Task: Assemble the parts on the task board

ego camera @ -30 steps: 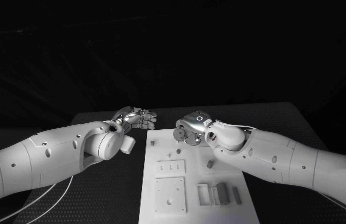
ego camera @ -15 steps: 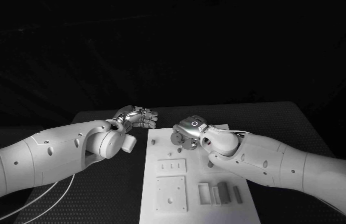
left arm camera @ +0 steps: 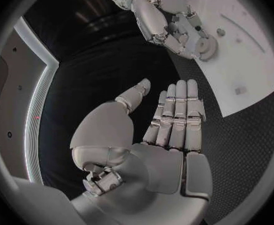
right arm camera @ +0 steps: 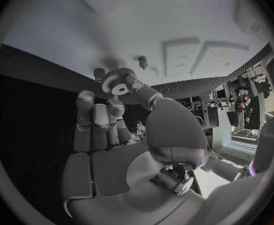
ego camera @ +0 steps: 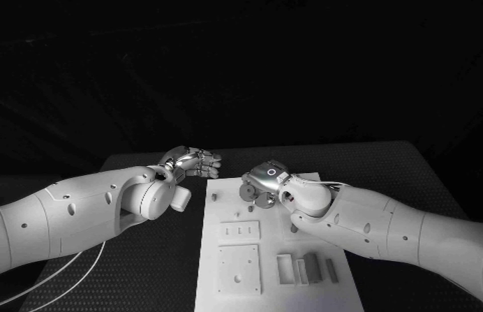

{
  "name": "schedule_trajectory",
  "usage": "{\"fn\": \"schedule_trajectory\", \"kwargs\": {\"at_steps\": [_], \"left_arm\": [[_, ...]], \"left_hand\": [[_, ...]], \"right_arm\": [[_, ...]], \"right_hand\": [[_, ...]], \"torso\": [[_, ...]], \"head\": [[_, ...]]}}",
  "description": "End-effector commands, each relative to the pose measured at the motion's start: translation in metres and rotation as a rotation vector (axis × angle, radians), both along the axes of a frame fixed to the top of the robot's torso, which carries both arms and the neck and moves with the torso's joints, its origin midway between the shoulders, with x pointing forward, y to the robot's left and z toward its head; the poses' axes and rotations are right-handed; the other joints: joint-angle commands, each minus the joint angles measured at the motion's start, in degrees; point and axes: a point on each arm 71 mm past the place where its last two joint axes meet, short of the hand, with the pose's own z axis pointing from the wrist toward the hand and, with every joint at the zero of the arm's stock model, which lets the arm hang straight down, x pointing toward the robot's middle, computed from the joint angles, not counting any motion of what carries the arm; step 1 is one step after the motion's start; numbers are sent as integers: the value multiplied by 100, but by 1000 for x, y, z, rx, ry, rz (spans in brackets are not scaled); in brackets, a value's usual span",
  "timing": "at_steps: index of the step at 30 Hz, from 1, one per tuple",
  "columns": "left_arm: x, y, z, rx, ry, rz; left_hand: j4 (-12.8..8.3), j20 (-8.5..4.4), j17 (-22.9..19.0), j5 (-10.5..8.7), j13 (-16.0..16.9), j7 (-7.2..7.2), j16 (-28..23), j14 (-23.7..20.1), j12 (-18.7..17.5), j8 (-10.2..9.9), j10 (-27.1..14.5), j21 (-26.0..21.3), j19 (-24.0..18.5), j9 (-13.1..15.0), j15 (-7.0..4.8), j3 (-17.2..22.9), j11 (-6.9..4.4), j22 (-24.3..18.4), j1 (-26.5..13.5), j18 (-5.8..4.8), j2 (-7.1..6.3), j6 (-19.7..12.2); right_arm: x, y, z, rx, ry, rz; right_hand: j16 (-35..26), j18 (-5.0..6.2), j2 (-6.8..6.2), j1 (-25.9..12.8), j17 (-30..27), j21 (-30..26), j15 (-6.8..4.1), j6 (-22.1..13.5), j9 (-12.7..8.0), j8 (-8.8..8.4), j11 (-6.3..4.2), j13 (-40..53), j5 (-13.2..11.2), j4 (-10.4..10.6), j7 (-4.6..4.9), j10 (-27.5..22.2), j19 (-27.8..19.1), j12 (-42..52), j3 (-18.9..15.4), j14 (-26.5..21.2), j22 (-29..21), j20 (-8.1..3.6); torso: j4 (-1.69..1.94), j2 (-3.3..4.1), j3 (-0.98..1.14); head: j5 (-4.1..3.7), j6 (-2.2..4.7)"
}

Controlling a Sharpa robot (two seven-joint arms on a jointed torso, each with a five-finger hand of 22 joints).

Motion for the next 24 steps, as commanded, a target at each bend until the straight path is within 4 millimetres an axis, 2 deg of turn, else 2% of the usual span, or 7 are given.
{"fn": "schedule_trajectory", "kwargs": {"at_steps": [1, 17, 24], "left_arm": [[0, -3, 1, -10, -3, -13], [0, -3, 1, -10, -2, -16], [0, -3, 1, -10, -2, -17]], "left_hand": [[25, 5, 11, 17, -6, -12, -35, -2, -32, -24, -4, -38, -16, -6, 15, -20, 15, 9, -30, 34, -35, -44], [26, 5, 18, 17, -8, -10, -43, -2, -36, -26, -8, -42, -18, -7, 15, -21, 18, 12, -33, 35, -35, -50], [27, 5, 21, 17, -8, -10, -45, -1, -37, -26, -8, -43, -18, -8, 15, -21, 19, 13, -33, 35, -34, -51]], "right_arm": [[-1, 2, -2, -16, -2, 15], [2, 0, -4, -19, 7, 5], [3, 2, -5, -18, 18, 7]], "right_hand": [[26, 117, -43, 21, -9, 5, -36, 983, 7, -34, -79, -10, 2, 8, -29, -130, 4, 9, 22, 8, 69, -35], [22, 117, -59, 24, -52, -2, -36, 970, 1, -48, -76, -22, 2, 1, -25, -129, 3, 8, 22, -16, 67, -36], [-3, 117, -70, 37, -224, -25, -19, 883, -27, -116, -47, -54, 2, -15, 8, -156, -10, -5, 32, -140, 62, -35]], "torso": [[-6, 1, 4], [-12, -3, 14], [-7, -3, 7]], "head": [[0, -7], [-2, -48], [-12, -59]]}}
